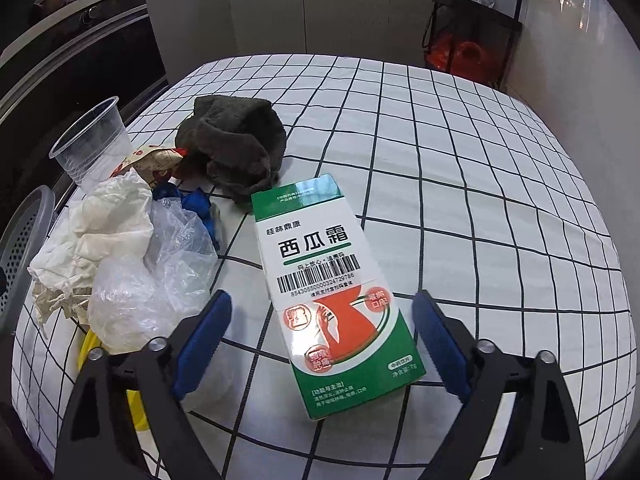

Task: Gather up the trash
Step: 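Move the right tool to the green box and close on it while the left tool approaches the clear cup, then close the left tool on the clear plastic cup and lift it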

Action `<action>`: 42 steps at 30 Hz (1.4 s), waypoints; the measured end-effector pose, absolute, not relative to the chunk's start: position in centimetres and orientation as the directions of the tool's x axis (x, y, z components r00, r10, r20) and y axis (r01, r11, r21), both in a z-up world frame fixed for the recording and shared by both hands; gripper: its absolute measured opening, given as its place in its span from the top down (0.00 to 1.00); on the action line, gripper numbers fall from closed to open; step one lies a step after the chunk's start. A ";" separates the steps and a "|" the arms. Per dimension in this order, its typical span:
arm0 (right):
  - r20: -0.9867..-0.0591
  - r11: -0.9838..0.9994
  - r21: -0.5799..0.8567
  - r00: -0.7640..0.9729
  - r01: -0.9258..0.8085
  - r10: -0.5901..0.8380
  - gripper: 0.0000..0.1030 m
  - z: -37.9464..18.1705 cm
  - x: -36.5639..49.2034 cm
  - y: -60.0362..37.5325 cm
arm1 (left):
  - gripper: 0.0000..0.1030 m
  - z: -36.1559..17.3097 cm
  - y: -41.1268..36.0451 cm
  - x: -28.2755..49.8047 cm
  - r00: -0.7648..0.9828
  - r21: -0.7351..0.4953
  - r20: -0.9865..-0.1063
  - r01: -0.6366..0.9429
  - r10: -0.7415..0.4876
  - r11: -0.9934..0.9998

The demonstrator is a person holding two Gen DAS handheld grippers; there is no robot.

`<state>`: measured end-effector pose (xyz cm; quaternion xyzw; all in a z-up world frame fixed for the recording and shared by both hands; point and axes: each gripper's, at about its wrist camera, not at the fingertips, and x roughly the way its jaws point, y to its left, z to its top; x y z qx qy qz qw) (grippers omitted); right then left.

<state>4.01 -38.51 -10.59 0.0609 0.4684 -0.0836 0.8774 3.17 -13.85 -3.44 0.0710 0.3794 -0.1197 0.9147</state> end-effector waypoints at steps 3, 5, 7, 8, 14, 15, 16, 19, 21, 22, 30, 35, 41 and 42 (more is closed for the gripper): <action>-0.837 0.976 0.025 0.538 0.217 -0.098 0.41 -10.9 4.2 -38.6 | 0.06 -3.4 -13.8 3.1 0.685 0.038 -0.709 0.272 -0.166 0.961; -0.836 0.977 0.030 0.542 0.211 -0.091 0.43 -10.9 3.9 -38.4 | 0.06 -3.2 -13.6 3.1 0.687 0.034 -0.706 0.273 -0.170 0.962; -0.831 0.978 0.034 0.549 0.206 -0.087 0.46 -10.7 3.6 -38.3 | 0.06 -3.1 -13.4 3.0 0.689 0.029 -0.704 0.273 -0.174 0.962; -0.828 0.977 0.036 0.553 0.212 -0.089 0.46 -10.6 3.5 -38.4 | 0.06 -3.0 -13.4 3.1 0.689 0.027 -0.703 0.273 -0.176 0.962; -0.806 0.952 0.090 0.582 0.293 -0.103 0.48 -9.1 2.0 -40.1 | 0.06 -2.9 -13.3 3.3 0.690 0.016 -0.700 0.276 -0.186 0.961; -0.802 0.945 0.101 0.588 0.311 -0.107 0.48 -8.8 1.6 -40.4 | 0.06 -2.8 -13.4 3.3 0.693 0.017 -0.696 0.278 -0.188 0.960; -0.798 0.939 0.110 0.592 0.325 -0.111 0.48 -8.5 1.3 -40.9 | 0.06 -2.8 -13.6 3.4 0.696 0.018 -0.692 0.282 -0.192 0.959; -0.779 0.924 0.138 0.615 0.358 -0.122 0.48 -7.2 0.2 -41.4 | 0.06 -2.5 -14.4 3.8 0.697 0.017 -0.688 0.294 -0.203 0.956; -0.760 0.918 0.162 0.640 0.362 -0.118 0.48 -6.0 -0.4 -41.4 | 0.06 -2.4 -14.8 4.2 0.698 0.001 -0.681 0.301 -0.220 0.954; -0.748 0.917 0.174 0.654 0.360 -0.114 0.48 -5.5 -0.7 -41.3 | 0.06 -2.3 -15.0 4.5 0.703 -0.009 -0.674 0.299 -0.227 0.954; -0.719 0.907 0.240 0.691 0.347 -0.074 0.48 -4.0 -1.2 -41.7 | 0.06 -3.8 -18.1 7.9 0.688 -0.067 -0.675 0.303 -0.267 0.951; -0.713 0.897 0.288 0.700 0.336 -0.034 0.48 -3.8 -0.6 -42.2 | 0.06 -4.6 -19.9 9.4 0.698 -0.054 -0.669 0.296 -0.255 0.954; -0.699 0.894 0.315 0.715 0.318 -0.008 0.48 -3.3 -0.4 -42.5 | 0.06 -5.4 -21.8 11.1 0.709 -0.005 -0.673 0.280 -0.210 0.960; -0.699 0.893 0.320 0.715 0.317 -0.003 0.48 -3.3 -0.4 -42.6 | 0.06 -5.5 -21.9 11.3 0.712 -0.004 -0.671 0.275 -0.207 0.961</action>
